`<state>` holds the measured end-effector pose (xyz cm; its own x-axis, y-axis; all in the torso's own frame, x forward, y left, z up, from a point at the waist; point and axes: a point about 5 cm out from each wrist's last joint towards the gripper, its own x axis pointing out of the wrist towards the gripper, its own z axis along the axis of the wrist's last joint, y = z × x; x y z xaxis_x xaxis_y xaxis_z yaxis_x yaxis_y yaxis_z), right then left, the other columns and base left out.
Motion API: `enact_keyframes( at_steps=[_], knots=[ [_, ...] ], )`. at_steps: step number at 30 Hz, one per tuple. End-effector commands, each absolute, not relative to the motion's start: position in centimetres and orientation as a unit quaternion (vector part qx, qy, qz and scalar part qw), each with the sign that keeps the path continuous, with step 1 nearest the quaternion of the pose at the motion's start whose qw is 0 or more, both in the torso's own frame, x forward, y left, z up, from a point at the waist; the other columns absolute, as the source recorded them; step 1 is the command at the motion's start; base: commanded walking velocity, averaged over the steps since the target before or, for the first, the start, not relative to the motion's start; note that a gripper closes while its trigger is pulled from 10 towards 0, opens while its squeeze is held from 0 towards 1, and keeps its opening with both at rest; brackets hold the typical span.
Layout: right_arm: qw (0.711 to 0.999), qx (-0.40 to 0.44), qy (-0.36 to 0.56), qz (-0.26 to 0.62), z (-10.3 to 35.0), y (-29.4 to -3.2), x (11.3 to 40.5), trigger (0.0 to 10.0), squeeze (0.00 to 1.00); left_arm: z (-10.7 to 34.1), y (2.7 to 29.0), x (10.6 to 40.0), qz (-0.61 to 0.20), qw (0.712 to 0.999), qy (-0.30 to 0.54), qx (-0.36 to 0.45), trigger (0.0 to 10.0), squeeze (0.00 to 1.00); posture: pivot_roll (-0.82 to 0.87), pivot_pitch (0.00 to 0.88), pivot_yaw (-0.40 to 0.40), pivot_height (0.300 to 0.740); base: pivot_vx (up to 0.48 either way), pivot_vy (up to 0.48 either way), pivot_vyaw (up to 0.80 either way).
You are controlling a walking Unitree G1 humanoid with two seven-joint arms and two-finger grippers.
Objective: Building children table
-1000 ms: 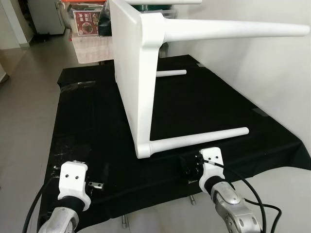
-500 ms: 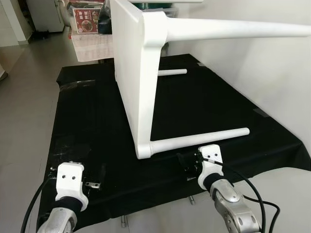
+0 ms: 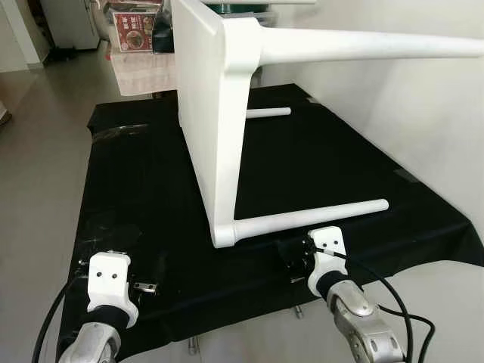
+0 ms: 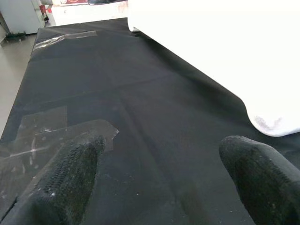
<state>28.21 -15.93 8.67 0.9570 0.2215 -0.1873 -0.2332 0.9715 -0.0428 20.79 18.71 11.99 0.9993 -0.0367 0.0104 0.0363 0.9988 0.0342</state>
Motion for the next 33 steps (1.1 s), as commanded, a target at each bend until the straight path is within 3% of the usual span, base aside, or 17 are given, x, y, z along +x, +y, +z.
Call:
enact_keyframes(
  at_steps=[1, 30, 33],
  knots=[
    [0.989, -0.031, 0.087, 0.117, 8.74, -15.79, 28.42, 10.0, 0.0, 11.52, 18.63, 20.83, -0.02, 1.0, 0.004, 0.013, 10.0, 0.0, -0.18, 0.041, -0.042, 0.74, 0.0, 0.0, 0.0],
    [0.989, -0.037, 0.085, 0.119, 8.81, -16.02, 28.65, 10.0, 0.0, 11.74, 18.4, 20.93, -0.017, 0.999, -0.002, 0.028, 10.0, 0.0, -0.19, 0.04, -0.048, 0.74, 0.0, 0.0, 0.0],
    [0.989, -0.04, 0.083, 0.118, 8.88, -16.04, 28.68, 10.0, 0.0, 11.74, 18.38, 20.9, -0.015, 0.999, -0.001, 0.03, 10.0, 0.0, -0.19, 0.039, -0.046, 0.74, 0.0, -0.465, 0.0]
  ],
)
